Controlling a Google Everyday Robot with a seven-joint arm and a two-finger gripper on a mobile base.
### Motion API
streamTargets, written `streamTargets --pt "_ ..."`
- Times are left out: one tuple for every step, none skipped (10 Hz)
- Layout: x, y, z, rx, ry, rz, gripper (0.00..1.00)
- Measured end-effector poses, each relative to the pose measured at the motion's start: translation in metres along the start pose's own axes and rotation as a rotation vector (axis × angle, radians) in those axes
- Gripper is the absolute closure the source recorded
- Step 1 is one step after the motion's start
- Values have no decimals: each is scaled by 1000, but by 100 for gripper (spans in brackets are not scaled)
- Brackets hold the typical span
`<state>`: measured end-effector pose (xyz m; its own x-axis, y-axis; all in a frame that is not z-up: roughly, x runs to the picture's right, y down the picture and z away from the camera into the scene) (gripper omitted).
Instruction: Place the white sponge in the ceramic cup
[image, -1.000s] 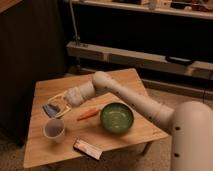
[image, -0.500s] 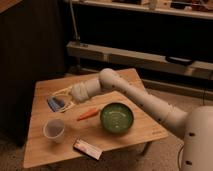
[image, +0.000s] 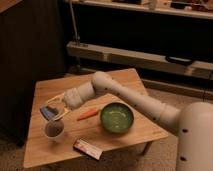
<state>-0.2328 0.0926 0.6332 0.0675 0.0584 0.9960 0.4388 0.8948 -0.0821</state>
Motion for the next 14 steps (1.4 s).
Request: streamTargets --pt "-2 2 -1 -4 6 1 90" --pt "-5 4 2 -12 1 2 90" --pt "-6 7 5 -23 -11 5 90" --pt "-7 9 11 -39 -25 8 90" --pt "-8 11 18 -57 -39 9 90" --pt "-9 13 25 -74 -51 10 90" --pt "-9 15 29 -84 -58 12 90" --pt "-6 18 36 -101 -68 26 90" --pt "-4 20 39 -107 -73 37 90" --pt "0 22 40 -114 -76 50 90" --pt "3 26 42 -123 -82 63 90" --pt "4 28 44 -130 -88 70 90" --pt "6 31 46 -139 -94 78 90" --pt "8 33 48 -144 -97 84 90"
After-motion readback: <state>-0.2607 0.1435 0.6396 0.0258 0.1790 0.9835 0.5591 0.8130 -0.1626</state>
